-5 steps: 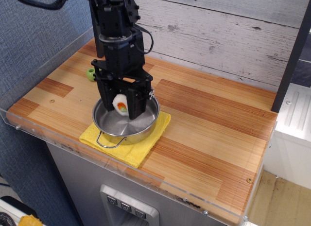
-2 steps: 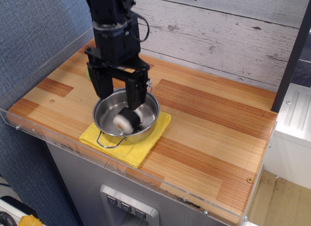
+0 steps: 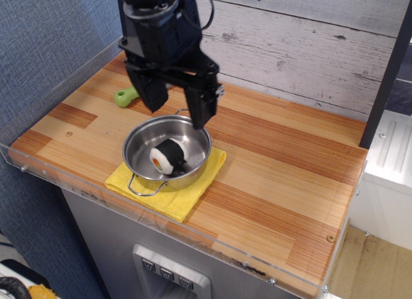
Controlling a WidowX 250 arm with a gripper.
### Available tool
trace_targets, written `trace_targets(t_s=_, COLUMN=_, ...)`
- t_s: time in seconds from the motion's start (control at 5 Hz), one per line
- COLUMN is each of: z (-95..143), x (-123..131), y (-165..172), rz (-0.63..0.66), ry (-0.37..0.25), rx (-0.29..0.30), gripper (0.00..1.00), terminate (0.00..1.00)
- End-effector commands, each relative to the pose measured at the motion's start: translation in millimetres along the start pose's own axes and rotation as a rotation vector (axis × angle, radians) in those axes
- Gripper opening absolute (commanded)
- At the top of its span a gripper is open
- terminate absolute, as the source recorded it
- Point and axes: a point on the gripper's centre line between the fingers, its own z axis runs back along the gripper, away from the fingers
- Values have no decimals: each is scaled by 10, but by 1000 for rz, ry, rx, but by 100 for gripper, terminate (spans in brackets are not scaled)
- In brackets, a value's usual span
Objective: Place the sushi in the pot.
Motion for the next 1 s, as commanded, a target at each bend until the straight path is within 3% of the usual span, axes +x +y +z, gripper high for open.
trace_targets(t_s=0.0, z=102, x=48, y=-66, rz=81, ry=-60, rx=61, gripper=100, terminate=0)
trace_targets(t_s=0.6, z=83, x=40, y=-44, rz=96, ry=-36, rx=36, gripper=100, terminate=0)
trace_targets(t_s=0.8, z=83, x=40, y=-44, rz=96, ry=-36, rx=36, gripper=100, terminate=100)
